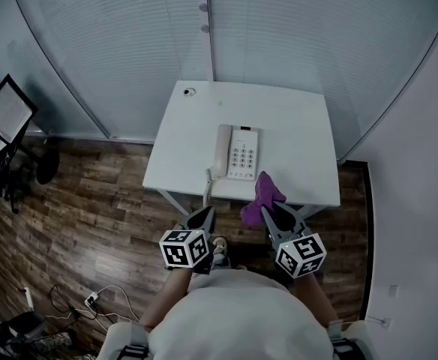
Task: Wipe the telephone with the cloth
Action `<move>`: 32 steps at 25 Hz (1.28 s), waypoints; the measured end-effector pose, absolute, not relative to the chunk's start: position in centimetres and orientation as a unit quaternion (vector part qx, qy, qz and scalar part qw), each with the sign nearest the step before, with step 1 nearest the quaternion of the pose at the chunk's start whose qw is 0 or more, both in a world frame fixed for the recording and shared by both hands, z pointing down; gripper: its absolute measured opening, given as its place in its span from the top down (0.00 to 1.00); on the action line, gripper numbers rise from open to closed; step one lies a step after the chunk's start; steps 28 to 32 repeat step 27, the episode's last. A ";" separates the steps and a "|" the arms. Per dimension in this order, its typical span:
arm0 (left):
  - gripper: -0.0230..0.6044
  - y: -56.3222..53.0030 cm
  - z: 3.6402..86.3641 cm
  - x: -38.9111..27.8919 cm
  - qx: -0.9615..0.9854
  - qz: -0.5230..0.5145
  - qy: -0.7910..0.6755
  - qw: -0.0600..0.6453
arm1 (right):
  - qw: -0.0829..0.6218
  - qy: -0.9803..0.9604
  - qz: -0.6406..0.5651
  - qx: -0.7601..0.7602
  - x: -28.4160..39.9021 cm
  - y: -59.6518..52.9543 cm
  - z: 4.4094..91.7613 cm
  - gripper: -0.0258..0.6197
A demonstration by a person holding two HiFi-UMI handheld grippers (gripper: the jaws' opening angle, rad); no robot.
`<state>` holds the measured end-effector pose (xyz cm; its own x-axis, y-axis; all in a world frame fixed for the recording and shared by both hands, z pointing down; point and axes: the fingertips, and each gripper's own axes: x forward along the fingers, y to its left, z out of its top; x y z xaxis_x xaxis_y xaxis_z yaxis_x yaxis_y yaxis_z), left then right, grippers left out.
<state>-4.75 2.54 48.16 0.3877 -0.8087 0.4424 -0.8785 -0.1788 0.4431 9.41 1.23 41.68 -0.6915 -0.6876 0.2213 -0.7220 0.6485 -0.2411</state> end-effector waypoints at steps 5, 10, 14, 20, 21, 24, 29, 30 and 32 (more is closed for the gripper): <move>0.93 2.6 48.3 -5.1 0.763 0.046 -0.553 0.330 | 0.056 -0.909 0.153 0.384 9.0 1.3 41.6 0.83; 0.93 2.4 48.1 -5.0 0.765 0.048 -0.553 0.328 | 0.053 -0.908 0.155 0.386 9.1 1.5 41.5 0.83; 0.93 2.3 48.2 -4.7 0.765 0.050 -0.552 0.328 | 0.052 -0.909 0.156 0.384 9.4 1.5 41.6 0.83; 0.93 2.2 48.1 -4.3 0.767 0.052 -0.550 0.327 | 0.049 -0.908 0.155 0.386 9.8 1.6 41.4 0.83; 0.93 2.1 48.1 -4.2 0.767 0.052 -0.550 0.327 | 0.048 -0.908 0.155 0.385 9.9 1.5 41.4 0.83; 0.93 1.8 48.1 -4.2 0.767 0.052 -0.550 0.326 | 0.047 -0.909 0.156 0.385 9.9 1.3 41.4 0.83; 0.93 1.5 48.1 -4.1 0.768 0.052 -0.549 0.325 | 0.048 -0.909 0.155 0.385 10.1 1.1 41.4 0.83; 0.93 1.5 48.1 -4.1 0.768 0.052 -0.549 0.325 | 0.048 -0.909 0.155 0.385 10.1 1.1 41.4 0.83; 0.93 1.5 48.1 -4.1 0.768 0.052 -0.549 0.325 | 0.048 -0.909 0.155 0.385 10.1 1.1 41.4 0.83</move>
